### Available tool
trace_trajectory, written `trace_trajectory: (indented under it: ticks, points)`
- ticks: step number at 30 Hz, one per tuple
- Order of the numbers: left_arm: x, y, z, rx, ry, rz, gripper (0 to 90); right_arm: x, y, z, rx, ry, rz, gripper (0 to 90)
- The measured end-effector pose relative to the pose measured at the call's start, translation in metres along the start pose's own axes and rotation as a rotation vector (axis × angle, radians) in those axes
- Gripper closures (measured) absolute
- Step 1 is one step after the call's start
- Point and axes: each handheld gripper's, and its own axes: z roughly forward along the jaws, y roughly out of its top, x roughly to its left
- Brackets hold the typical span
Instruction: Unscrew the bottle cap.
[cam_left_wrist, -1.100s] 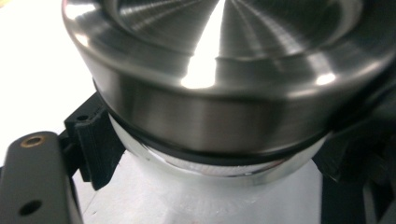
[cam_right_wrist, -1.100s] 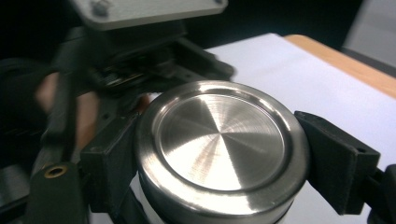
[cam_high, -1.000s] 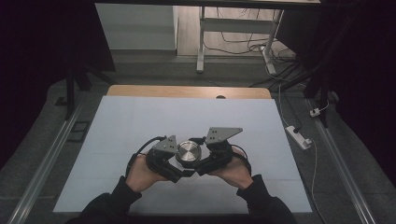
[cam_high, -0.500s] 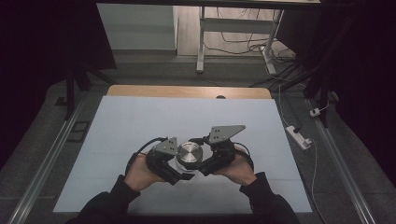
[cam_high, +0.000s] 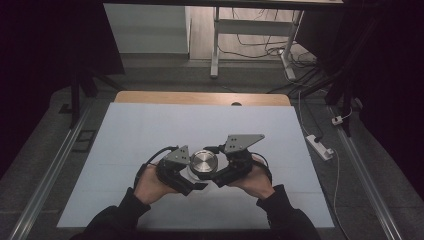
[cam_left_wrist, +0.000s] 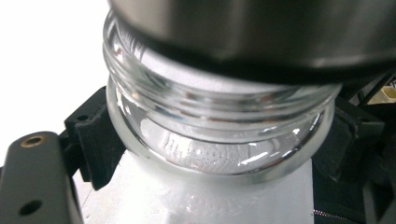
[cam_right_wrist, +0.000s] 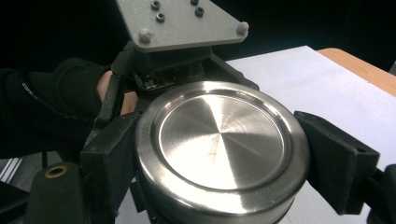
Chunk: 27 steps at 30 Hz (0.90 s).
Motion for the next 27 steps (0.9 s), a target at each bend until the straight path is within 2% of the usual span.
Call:
trace_trajectory:
  ticks: [9,27]
  points:
    - [0.003,-0.003,0.000,-0.013,0.022,-0.025,15.9,0.000,0.001,-0.003,-0.010,-0.016,-0.006,18.4]
    - [0.023,-0.013,-0.006,-0.038,0.099,-0.069,15.9,0.007,-0.002,-0.010,-0.019,-0.060,-0.009,18.4]
